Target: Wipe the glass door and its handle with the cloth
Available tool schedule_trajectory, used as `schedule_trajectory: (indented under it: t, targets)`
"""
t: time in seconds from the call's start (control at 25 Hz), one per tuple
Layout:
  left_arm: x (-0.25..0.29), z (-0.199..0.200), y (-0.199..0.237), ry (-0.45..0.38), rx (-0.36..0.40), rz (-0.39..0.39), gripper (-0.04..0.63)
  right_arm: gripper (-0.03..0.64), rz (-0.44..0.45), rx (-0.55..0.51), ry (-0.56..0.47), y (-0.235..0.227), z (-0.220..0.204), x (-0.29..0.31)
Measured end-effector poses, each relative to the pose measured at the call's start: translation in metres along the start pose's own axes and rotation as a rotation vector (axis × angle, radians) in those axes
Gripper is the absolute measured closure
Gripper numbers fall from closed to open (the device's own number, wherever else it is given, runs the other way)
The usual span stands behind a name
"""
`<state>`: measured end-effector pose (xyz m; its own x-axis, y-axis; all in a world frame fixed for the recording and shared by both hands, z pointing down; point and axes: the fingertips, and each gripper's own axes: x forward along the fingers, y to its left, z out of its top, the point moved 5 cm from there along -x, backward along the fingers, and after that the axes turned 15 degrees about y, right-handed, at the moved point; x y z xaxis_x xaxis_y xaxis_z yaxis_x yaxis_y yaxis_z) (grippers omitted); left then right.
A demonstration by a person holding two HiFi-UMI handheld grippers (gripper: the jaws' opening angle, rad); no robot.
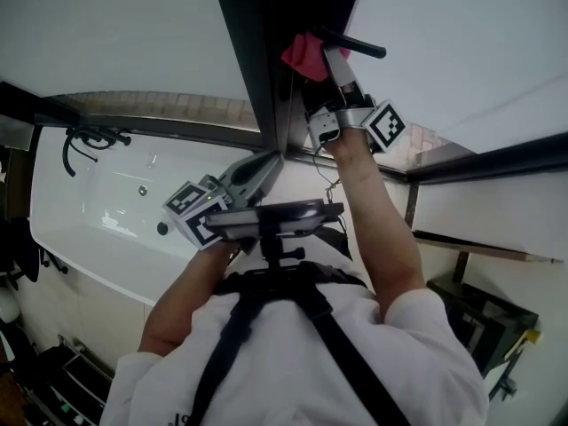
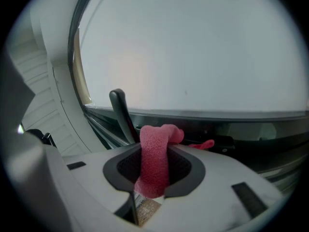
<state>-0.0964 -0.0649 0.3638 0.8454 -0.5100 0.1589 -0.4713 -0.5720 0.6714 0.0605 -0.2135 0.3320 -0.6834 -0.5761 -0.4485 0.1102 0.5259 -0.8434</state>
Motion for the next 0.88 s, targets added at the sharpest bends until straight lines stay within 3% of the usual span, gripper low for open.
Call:
schedule_trajectory:
  t: [0.4,0.88]
  targets:
    - [0.001,-0.001,0.001,0.014,-0.002,0.001,0.607,0.509,0.159,0.063,-0.057,0.008,0.005,-0.023]
    - [0.009,0.001,-0.002,0.032,0.008,-0.031,0.607,0.509,0.082,-0.033,-0.092,0.029,0.026,-0.065]
